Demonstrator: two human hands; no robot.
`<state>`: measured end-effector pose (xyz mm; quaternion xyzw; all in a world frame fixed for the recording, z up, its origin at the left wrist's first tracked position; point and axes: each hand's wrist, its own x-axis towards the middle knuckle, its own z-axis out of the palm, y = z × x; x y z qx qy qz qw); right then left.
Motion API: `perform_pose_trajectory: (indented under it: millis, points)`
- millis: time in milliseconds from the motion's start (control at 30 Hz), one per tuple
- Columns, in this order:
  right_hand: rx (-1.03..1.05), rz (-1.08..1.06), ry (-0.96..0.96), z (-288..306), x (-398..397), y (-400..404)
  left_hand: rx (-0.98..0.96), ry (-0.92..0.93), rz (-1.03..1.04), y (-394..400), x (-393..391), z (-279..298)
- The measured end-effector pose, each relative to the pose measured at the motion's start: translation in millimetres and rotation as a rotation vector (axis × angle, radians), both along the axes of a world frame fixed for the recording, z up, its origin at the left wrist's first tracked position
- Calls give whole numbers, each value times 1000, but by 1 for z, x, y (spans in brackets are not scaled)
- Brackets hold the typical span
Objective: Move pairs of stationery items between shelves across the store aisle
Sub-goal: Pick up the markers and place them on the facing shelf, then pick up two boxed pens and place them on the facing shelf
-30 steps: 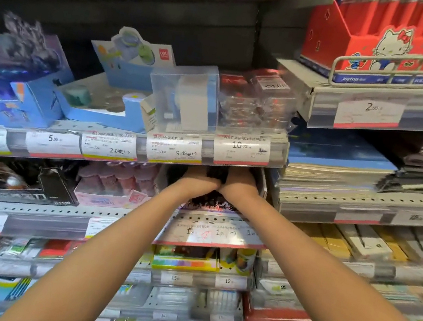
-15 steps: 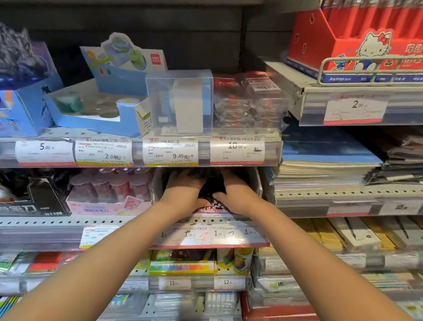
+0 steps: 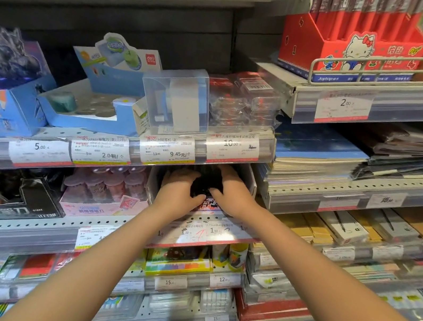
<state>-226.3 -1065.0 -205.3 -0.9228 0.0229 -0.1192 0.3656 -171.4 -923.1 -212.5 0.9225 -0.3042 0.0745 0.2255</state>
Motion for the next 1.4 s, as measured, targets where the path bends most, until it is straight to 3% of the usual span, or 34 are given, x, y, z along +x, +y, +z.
perform_pose_trajectory:
  millis: [167, 333, 633, 1100, 1400]
  points:
    - [16, 4, -184, 8, -31, 3, -211, -6, -14, 3, -27, 17]
    - [72, 13, -275, 9, -69, -7, -279, 66, -69, 2, -60, 27]
    - [86, -99, -211, -14, -125, -74, -222, 173, -148, -45, -97, 14]
    - [81, -29, 33, -52, -195, -251, 54, 376, -328, -193, -148, -41]
    - [-41, -102, 159, -76, -197, -373, -18, 415, -108, -301, -148, -64]
